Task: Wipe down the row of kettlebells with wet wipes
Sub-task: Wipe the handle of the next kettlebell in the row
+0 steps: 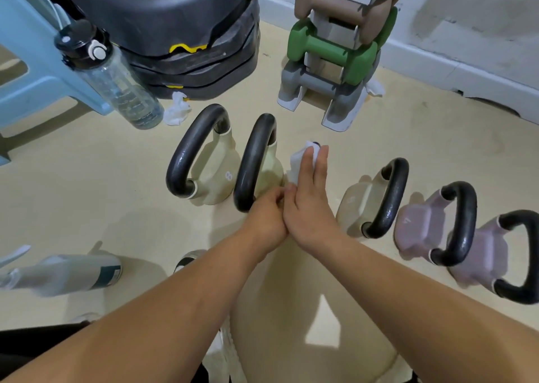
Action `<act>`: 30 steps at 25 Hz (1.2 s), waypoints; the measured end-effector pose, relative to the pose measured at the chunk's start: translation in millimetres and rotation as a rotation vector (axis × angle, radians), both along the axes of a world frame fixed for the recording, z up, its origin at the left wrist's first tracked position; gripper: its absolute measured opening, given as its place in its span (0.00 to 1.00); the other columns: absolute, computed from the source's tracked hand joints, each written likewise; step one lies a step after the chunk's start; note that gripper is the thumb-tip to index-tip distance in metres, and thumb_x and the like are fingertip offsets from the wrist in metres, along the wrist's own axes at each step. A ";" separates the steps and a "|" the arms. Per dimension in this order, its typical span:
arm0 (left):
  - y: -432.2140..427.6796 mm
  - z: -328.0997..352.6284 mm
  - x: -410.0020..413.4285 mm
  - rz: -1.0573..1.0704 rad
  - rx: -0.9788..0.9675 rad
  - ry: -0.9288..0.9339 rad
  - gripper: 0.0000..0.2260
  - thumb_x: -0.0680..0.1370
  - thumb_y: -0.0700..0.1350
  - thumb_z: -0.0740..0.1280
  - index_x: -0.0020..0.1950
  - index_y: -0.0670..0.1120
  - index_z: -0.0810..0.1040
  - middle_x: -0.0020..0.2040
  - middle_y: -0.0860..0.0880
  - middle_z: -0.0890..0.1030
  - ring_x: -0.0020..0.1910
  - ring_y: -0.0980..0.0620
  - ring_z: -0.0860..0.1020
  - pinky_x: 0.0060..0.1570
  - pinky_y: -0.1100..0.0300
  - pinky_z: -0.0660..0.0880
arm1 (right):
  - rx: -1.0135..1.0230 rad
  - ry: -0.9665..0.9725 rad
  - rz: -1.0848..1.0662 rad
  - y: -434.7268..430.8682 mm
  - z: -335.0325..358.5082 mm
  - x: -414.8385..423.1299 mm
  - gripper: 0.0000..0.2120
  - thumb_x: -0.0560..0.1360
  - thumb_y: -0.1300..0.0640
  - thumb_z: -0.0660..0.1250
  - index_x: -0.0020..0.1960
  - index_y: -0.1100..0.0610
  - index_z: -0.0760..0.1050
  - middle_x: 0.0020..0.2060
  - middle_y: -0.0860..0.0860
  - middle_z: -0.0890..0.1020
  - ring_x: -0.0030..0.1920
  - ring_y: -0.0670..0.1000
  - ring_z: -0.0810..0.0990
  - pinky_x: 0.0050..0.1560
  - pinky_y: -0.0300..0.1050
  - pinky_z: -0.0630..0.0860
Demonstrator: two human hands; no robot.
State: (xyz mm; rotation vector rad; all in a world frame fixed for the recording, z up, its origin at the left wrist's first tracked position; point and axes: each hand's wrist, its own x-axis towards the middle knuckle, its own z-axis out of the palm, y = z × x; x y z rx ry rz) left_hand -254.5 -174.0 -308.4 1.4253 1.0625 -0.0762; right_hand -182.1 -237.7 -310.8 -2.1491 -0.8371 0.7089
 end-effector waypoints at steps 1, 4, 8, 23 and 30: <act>-1.7 -3.9 -5.1 -0.018 -0.012 -0.004 0.12 0.86 0.45 0.57 0.62 0.41 0.78 0.48 0.51 0.82 0.43 0.59 0.79 0.35 0.74 0.74 | -0.014 -0.023 0.011 -5.4 -2.0 -6.8 0.34 0.84 0.58 0.50 0.80 0.49 0.30 0.78 0.47 0.27 0.81 0.48 0.40 0.76 0.39 0.55; -5.3 -17.8 -14.0 -0.080 0.038 0.004 0.12 0.85 0.44 0.59 0.64 0.44 0.78 0.57 0.48 0.84 0.57 0.51 0.82 0.55 0.59 0.80 | -0.022 -0.093 -0.020 6.2 -7.8 -6.1 0.36 0.82 0.61 0.51 0.80 0.51 0.31 0.78 0.49 0.27 0.81 0.50 0.35 0.80 0.49 0.50; -1.0 -21.5 -6.1 -0.002 0.051 0.044 0.16 0.82 0.37 0.57 0.65 0.47 0.78 0.58 0.46 0.84 0.59 0.49 0.80 0.52 0.63 0.74 | -0.093 0.192 -0.105 45.8 1.0 58.5 0.26 0.82 0.62 0.51 0.80 0.57 0.53 0.81 0.53 0.50 0.76 0.54 0.58 0.71 0.49 0.64; 5.5 -13.6 -17.8 -0.111 -0.061 -0.031 0.11 0.85 0.47 0.62 0.65 0.54 0.80 0.50 0.57 0.87 0.48 0.63 0.84 0.43 0.70 0.78 | -0.030 0.229 -0.415 9.7 14.9 -48.7 0.33 0.83 0.60 0.55 0.82 0.53 0.41 0.78 0.52 0.59 0.75 0.53 0.63 0.62 0.34 0.57; 2.0 -34.4 -18.2 -0.076 -0.041 0.035 0.30 0.78 0.26 0.53 0.75 0.48 0.74 0.63 0.55 0.81 0.66 0.59 0.75 0.53 0.80 0.68 | -0.054 0.171 -0.195 43.0 4.3 39.5 0.30 0.82 0.61 0.54 0.82 0.55 0.47 0.82 0.50 0.43 0.79 0.52 0.55 0.67 0.35 0.57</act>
